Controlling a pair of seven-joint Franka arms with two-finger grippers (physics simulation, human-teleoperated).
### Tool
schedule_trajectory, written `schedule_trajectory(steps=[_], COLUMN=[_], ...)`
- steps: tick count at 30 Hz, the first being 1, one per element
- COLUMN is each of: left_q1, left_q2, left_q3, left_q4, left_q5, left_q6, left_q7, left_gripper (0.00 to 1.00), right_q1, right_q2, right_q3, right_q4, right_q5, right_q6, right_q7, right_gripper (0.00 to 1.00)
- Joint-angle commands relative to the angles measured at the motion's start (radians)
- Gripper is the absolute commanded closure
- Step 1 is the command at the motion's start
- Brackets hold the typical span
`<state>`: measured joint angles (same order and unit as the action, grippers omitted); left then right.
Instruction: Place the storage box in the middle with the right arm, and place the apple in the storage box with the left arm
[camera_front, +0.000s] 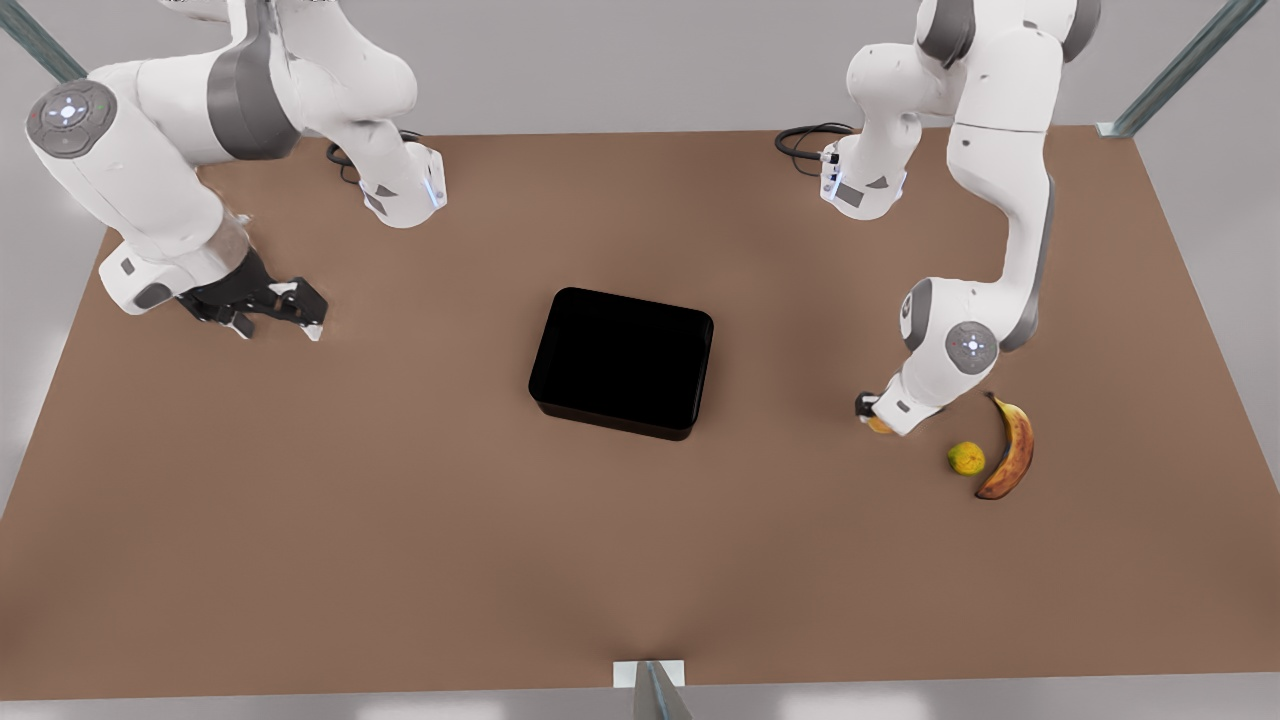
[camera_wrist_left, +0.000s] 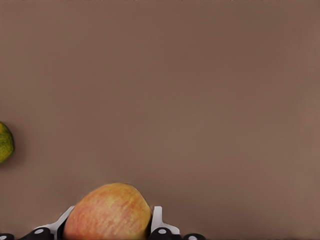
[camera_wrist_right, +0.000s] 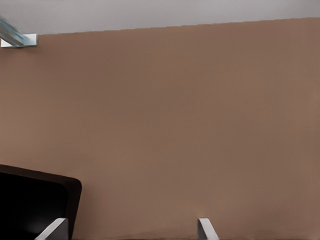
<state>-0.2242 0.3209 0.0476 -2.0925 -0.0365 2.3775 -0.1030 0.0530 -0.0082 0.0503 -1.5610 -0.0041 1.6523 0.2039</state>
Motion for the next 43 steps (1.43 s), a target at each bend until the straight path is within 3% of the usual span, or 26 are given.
schedule_trajectory(steps=[1, 5, 11, 14, 17, 18, 20, 23, 25, 28, 30, 33, 35, 43], left_q1=[-0.010, -0.202, -0.481, -0.765, -0.853, -0.905, -0.916, -0.893, -0.818, -0.534, -0.330, -0.089, 0.049, 0.077], left_q2=[-0.011, -0.063, 0.063, 0.139, 0.191, 0.204, 0.205, 0.179, 0.086, -0.039, -0.074, -0.094, -0.097, -0.080], left_q3=[0.000, 0.000, 0.009, 0.224, 0.282, 0.337, 0.347, 0.348, 0.350, 0.339, 0.334, 0.204, 0.104, 0.052], left_q4=[0.000, 0.058, 0.273, 0.319, 0.351, 0.353, 0.351, 0.345, 0.336, 0.357, 0.459, 0.646, 0.655, 0.672], left_q5=[-0.077, -0.112, -0.132, -0.210, -0.250, -0.273, -0.278, -0.269, -0.258, -0.175, -0.135, 0.012, 0.010, 0.020], left_q6=[-0.009, -0.123, -0.143, -0.129, -0.115, -0.104, -0.093, -0.104, -0.167, -0.330, -0.530, -0.799, -0.813, -0.859], left_q7=[-0.010, -0.244, -0.586, -0.632, -0.655, -0.662, -0.662, -0.661, -0.647, -0.420, -0.176, -0.083, -0.081, -0.084], left_gripper=[0.29, 0.29, 0.29, 0.29, 0.29, 0.00, 0.00, 0.00, 0.00, 0.00, 0.00, 0.00, 0.00, 0.00], right_q1=[0.125, 0.131, 0.134, 0.136, 0.137, 0.137, 0.137, 0.139, 0.137, 0.137, 0.137, 0.131, 0.073, 0.076], right_q2=[0.002, 0.024, 0.033, 0.033, 0.034, 0.034, 0.034, 0.034, 0.034, 0.034, 0.045, 0.050, 0.106, 0.105], right_q3=[-0.001, -0.001, -0.007, -0.007, -0.006, -0.006, -0.006, -0.004, -0.004, -0.004, -0.003, -0.004, -0.013, -0.009], right_q4=[0.006, 0.036, 0.065, 0.065, 0.065, 0.065, 0.065, 0.067, 0.079, 0.079, 0.081, 0.079, 0.081, 0.108], right_q5=[-0.001, -0.001, -0.027, -0.030, -0.031, -0.031, -0.031, -0.031, -0.030, -0.030, -0.030, -0.030, -0.033, -0.030], right_q6=[-0.003, -0.019, -0.016, -0.014, -0.011, -0.011, -0.009, -0.009, -0.011, -0.011, -0.011, -0.013, -0.020, -0.022], right_q7=[0.000, 0.002, 0.011, 0.011, 0.011, 0.011, 0.011, 0.011, 0.012, 0.012, 0.012, 0.011, 0.000, 0.011], right_gripper=[0.00, 0.00, 0.00, 0.00, 0.00, 0.00, 0.00, 0.00, 0.00, 0.00, 0.00, 0.00, 0.00, 0.00])
